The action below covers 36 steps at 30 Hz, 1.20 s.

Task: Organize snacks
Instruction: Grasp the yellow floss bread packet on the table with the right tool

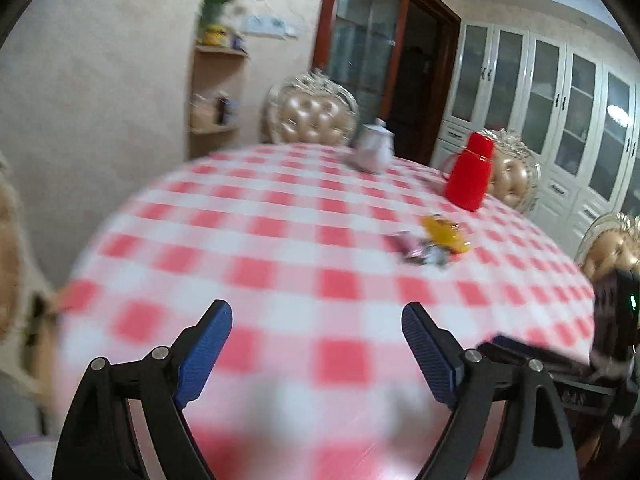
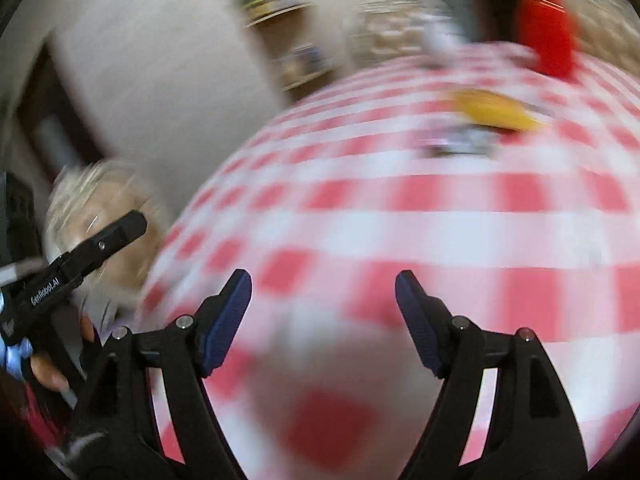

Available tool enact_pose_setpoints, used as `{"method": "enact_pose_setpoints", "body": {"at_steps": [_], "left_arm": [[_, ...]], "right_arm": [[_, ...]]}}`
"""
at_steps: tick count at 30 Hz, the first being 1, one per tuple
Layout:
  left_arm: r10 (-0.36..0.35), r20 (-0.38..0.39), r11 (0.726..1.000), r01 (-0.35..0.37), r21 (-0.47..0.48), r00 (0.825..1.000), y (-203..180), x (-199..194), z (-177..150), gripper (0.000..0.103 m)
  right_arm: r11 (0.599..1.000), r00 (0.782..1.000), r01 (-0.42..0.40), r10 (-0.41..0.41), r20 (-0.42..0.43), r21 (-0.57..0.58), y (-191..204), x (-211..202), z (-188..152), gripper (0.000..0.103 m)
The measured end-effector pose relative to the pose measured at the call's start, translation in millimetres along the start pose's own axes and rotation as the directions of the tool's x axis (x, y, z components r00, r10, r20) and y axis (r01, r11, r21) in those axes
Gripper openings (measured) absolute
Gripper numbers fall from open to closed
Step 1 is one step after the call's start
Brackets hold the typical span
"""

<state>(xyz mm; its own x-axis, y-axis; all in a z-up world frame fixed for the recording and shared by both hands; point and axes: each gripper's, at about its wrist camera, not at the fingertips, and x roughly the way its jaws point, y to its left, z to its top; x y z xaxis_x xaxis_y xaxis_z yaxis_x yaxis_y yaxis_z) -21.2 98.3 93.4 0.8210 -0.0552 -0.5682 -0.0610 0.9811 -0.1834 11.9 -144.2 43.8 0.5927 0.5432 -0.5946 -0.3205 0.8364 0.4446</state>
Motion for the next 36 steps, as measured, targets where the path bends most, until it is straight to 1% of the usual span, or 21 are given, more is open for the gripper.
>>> {"method": "enact_pose_setpoints", "body": {"at_steps": [3,6,9,11,13,15,17,19,21,22,23,24,26,27,29,30,31,33,34,35,36], "left_arm": [[-0.023,-0.035,0.999,0.023,-0.024,0.999,-35.1,61.5,16.5,0.088],[-0.015,-0.035,0.999,0.014,-0.044,0.999,-55.6,101.5,27.6,0.088],[-0.044,-0.030,0.996,0.042,-0.079,0.999,-60.3,124.9,30.4,0.088],[-0.035,-0.015,0.998,0.035,-0.044,0.999,-59.5,128.9,29.5,0.088],[0.002,0.019,1.000,-0.002,-0.017,1.000,-53.6,124.2,25.3,0.088],[-0.009,0.029,0.998,0.011,-0.065,1.000,-42.9,123.0,28.1,0.088],[-0.018,0.046,0.992,0.023,-0.121,0.999,-31.7,120.5,30.3,0.088],[-0.018,0.049,0.987,0.025,-0.161,0.999,-21.8,120.2,32.6,0.088],[-0.024,0.044,0.979,0.033,-0.200,0.999,-12.9,121.4,34.2,0.088],[-0.033,0.040,0.973,0.042,-0.225,0.999,-8.2,122.5,34.4,0.088],[-0.040,0.035,0.969,0.047,-0.244,0.999,-4.9,123.4,34.2,0.088],[-0.046,0.028,0.964,0.051,-0.261,0.999,-2.1,125.0,34.3,0.088],[-0.058,0.015,0.956,0.060,-0.286,0.998,2.0,127.8,34.0,0.088],[-0.063,0.012,0.954,0.064,-0.294,0.998,3.2,128.5,33.7,0.088],[-0.069,0.007,0.951,0.068,-0.301,0.998,4.3,129.4,33.2,0.088],[-0.073,0.005,0.950,0.071,-0.305,0.997,4.8,129.3,32.7,0.088],[-0.076,0.002,0.948,0.073,-0.309,0.997,5.3,129.3,32.1,0.088],[-0.084,-0.002,0.946,0.079,-0.314,0.996,5.8,128.8,31.1,0.088],[-0.087,-0.005,0.946,0.081,-0.314,0.996,5.5,128.4,30.8,0.088],[-0.088,-0.006,0.947,0.081,-0.310,0.996,4.9,127.7,30.6,0.088],[-0.087,-0.005,0.949,0.081,-0.305,0.996,4.2,127.1,30.6,0.088]], "right_arm": [[0.984,0.998,0.030,-0.039,0.045,0.176,-52.9,-13.3,11.7,0.078],[0.969,0.994,0.050,-0.071,0.079,0.240,-75.1,-19.8,17.5,0.081],[0.958,0.994,0.048,-0.075,0.085,0.284,-97.4,-22.6,28.1,0.084],[0.943,0.993,0.036,-0.070,0.091,0.330,-105.1,-12.3,38.6,0.085],[0.909,0.991,0.023,-0.075,0.108,0.415,-115.7,0.8,60.1,0.087],[0.864,0.990,0.029,-0.096,0.107,0.503,-125.6,17.9,82.8,0.088],[0.799,0.989,0.069,-0.132,0.062,0.597,-134.8,38.5,106.6,0.090],[0.728,0.990,0.092,-0.141,0.017,0.679,-139.3,61.1,131.2,0.090],[0.671,0.987,0.137,-0.157,-0.042,0.729,-140.7,82.2,153.5,0.090],[0.651,0.985,0.146,-0.162,-0.052,0.745,-140.3,89.2,161.5,0.090],[0.627,0.979,0.181,-0.185,-0.080,0.757,-137.2,99.2,173.0,0.090],[0.620,0.973,0.215,-0.206,-0.108,0.755,-134.3,104.6,178.5,0.090],[0.615,0.948,0.312,-0.254,-0.193,0.724,-123.5,123.8,188.5,0.090],[0.617,0.930,0.364,-0.286,-0.232,0.698,-115.9,134.7,191.3,0.090],[0.619,0.903,0.427,-0.333,-0.272,0.659,-106.9,146.8,194.0,0.090],[0.624,0.882,0.469,-0.372,-0.290,0.625,-101.2,153.0,195.7,0.090],[0.629,0.852,0.521,-0.419,-0.314,0.577,-96.3,159.1,197.2,0.090],[0.645,0.815,0.579,-0.469,-0.340,0.499,-93.4,166.8,197.7,0.090],[0.657,0.802,0.597,-0.490,-0.342,0.460,-93.8,168.0,196.9,0.090],[0.662,0.795,0.606,-0.501,-0.342,0.441,-95.7,166.9,195.3,0.089],[0.677,0.799,0.601,-0.496,-0.339,0.424,-101.1,162.9,190.7,0.086]]}}
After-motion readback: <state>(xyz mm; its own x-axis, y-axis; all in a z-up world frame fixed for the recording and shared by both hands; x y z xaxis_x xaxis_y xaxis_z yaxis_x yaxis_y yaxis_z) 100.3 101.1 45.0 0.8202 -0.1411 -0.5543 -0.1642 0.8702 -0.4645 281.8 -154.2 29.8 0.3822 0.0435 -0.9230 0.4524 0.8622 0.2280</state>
